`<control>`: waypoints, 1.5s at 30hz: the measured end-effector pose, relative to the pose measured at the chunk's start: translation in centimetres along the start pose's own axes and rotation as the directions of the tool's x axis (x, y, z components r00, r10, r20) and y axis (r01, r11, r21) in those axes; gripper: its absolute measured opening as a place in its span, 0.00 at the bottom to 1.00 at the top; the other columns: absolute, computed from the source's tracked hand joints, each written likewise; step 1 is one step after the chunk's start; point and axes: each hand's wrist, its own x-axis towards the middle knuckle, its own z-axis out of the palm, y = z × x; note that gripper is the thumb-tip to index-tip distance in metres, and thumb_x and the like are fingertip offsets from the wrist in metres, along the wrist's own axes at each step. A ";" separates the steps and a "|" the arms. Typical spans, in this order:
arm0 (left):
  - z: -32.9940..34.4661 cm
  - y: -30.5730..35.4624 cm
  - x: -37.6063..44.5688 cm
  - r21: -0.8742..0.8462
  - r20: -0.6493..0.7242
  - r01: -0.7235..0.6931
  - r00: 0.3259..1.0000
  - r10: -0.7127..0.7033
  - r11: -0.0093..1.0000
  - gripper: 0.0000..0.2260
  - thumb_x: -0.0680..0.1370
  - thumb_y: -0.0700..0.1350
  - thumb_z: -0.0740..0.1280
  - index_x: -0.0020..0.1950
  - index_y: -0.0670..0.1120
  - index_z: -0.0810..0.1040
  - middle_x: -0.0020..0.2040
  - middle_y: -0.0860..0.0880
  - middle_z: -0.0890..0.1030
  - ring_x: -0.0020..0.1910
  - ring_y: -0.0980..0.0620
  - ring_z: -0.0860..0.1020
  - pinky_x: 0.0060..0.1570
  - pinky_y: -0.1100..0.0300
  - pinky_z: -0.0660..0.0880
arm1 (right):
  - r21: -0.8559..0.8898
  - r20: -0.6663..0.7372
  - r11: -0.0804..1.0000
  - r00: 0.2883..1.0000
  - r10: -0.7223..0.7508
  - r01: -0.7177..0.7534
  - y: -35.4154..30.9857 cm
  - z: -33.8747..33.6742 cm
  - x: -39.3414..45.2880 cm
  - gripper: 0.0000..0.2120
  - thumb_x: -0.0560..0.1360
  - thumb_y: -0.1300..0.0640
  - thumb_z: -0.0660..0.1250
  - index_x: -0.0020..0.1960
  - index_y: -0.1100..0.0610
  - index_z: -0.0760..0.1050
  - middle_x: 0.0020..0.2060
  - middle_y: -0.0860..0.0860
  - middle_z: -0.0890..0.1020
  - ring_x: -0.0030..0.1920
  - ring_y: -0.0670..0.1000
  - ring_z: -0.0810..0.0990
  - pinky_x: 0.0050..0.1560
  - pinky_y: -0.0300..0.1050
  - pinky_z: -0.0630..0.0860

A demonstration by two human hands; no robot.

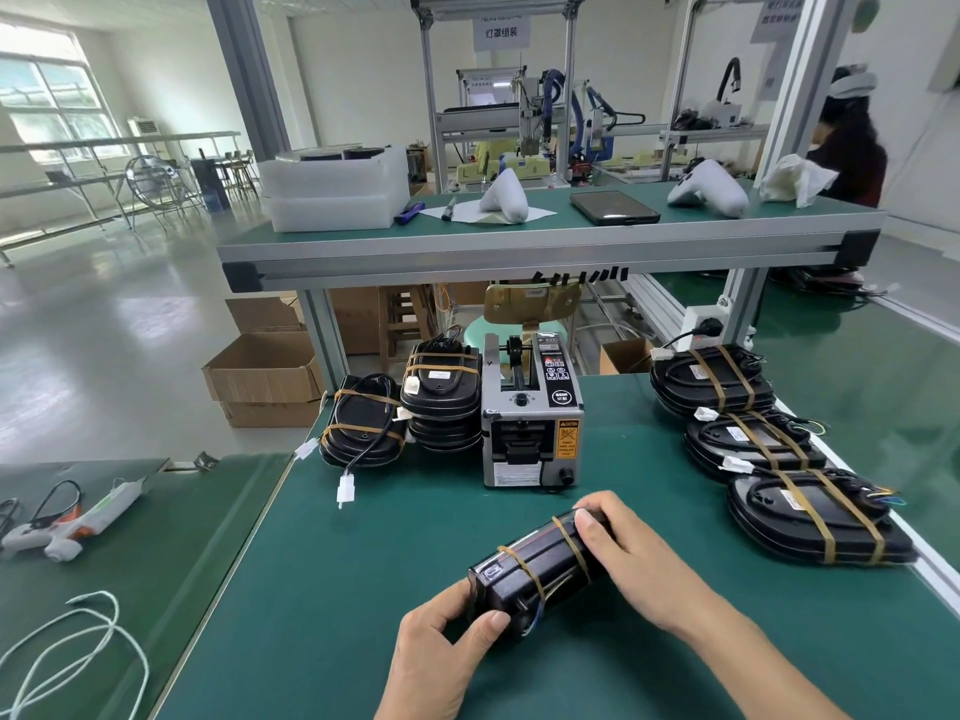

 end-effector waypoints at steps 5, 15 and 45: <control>0.0 0.1 -0.2 -0.004 0.004 0.003 1.000 -0.003 1.000 0.19 0.73 0.61 0.75 0.63 0.72 0.80 0.58 0.60 0.87 0.61 0.62 0.83 0.61 0.70 0.75 | -0.088 -0.049 0.994 0.997 -0.067 0.063 -1.4 -0.5 -0.3 0.14 0.80 0.31 0.53 0.56 0.38 0.69 0.53 0.37 0.77 0.55 0.39 0.76 0.54 0.41 0.72; 0.0 -0.6 -0.4 -0.015 0.006 0.021 1.000 -0.021 1.000 0.17 0.77 0.56 0.71 0.65 0.64 0.74 0.57 0.55 0.87 0.58 0.55 0.86 0.61 0.60 0.79 | -0.459 -0.098 0.878 0.974 -0.205 0.139 -6.9 -1.1 -0.6 0.22 0.79 0.31 0.48 0.59 0.45 0.67 0.53 0.43 0.69 0.54 0.50 0.71 0.56 0.49 0.73; -0.3 2.1 -0.8 0.039 -0.090 -0.009 0.996 0.013 0.999 0.24 0.63 0.60 0.81 0.59 0.69 0.84 0.52 0.53 0.89 0.53 0.60 0.86 0.53 0.69 0.77 | 0.247 0.014 0.913 0.943 0.333 -0.326 -9.6 -2.8 9.8 0.07 0.81 0.64 0.67 0.47 0.66 0.82 0.44 0.61 0.85 0.28 0.50 0.82 0.25 0.34 0.75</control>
